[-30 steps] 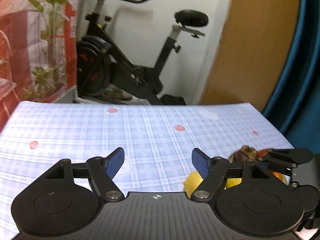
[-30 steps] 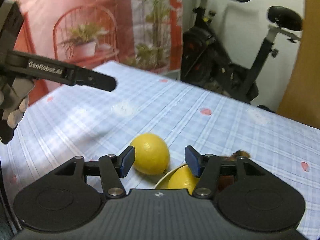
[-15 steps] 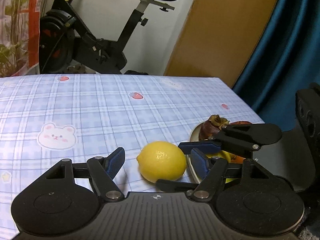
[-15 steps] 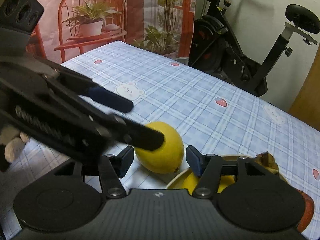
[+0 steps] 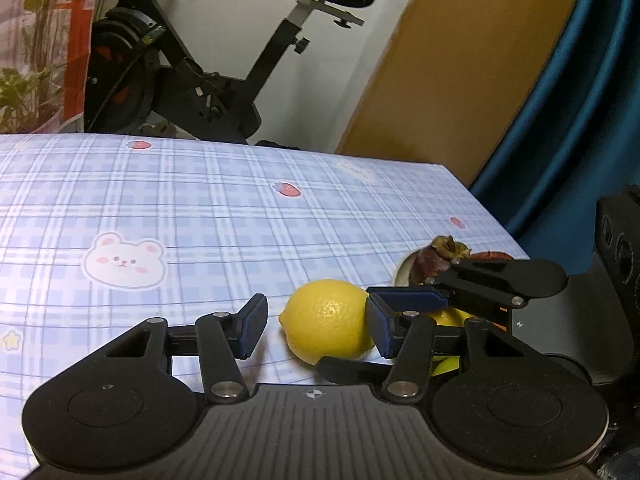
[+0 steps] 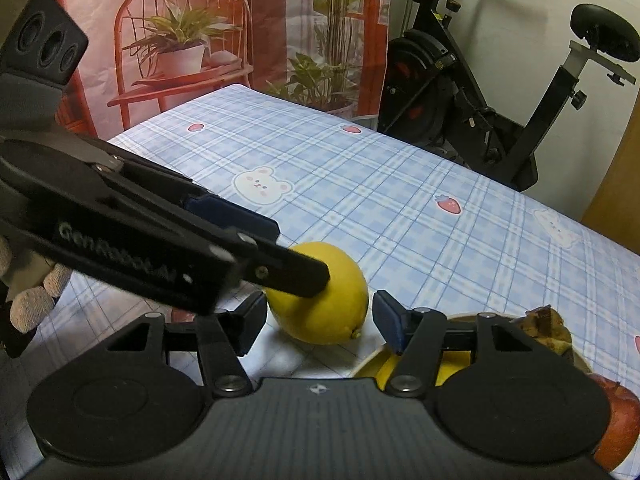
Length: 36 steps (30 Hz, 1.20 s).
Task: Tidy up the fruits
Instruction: 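Swing the left tool to the lemon on the table and grasp it, then set the lemon on top of the plate fruit and open the left tool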
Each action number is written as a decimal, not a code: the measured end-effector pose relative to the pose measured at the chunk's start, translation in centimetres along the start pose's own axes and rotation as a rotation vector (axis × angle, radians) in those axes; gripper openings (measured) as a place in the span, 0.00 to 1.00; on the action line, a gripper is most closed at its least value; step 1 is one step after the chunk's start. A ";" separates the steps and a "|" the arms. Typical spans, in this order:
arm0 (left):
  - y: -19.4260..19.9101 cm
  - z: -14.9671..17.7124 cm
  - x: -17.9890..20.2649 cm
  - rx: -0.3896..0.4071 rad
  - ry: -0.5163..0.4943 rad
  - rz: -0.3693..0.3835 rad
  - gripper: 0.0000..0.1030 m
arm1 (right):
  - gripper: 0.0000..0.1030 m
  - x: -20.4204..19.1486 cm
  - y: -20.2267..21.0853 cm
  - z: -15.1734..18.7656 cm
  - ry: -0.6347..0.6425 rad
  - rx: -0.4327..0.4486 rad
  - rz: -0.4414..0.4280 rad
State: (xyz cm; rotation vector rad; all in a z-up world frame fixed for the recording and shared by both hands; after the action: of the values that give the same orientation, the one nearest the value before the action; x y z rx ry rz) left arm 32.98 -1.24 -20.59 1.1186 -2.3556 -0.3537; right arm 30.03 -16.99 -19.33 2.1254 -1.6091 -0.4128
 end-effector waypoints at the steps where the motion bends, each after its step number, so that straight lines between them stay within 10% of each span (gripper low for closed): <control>1: 0.1 0.0 -0.2 0.003 0.008 -0.001 0.55 | 0.60 0.1 0.0 0.0 -0.012 0.004 -0.004; 14: 0.2 1.6 -1.0 -0.011 0.130 0.039 0.58 | 0.50 -0.6 1.2 0.3 -0.067 0.061 -0.014; 36: 1.6 1.5 2.4 0.025 -0.011 0.039 0.57 | 0.55 -2.1 3.1 0.8 -0.069 0.130 0.044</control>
State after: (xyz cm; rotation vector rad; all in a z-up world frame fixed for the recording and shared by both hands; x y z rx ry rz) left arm 29.86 -2.11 -20.40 1.0834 -2.3945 -0.3182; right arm 26.51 -15.77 -18.53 2.1879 -1.7618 -0.3808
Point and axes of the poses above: each gripper's, at about its wrist camera, not at the fingertips, and y roughly against the way its jaws point, x to its right, z to its underside, the point moved 3 cm from there along -y, roughly the way its jaws point, and after that the axes turned 11 degrees about x, right-handed, at the moved point
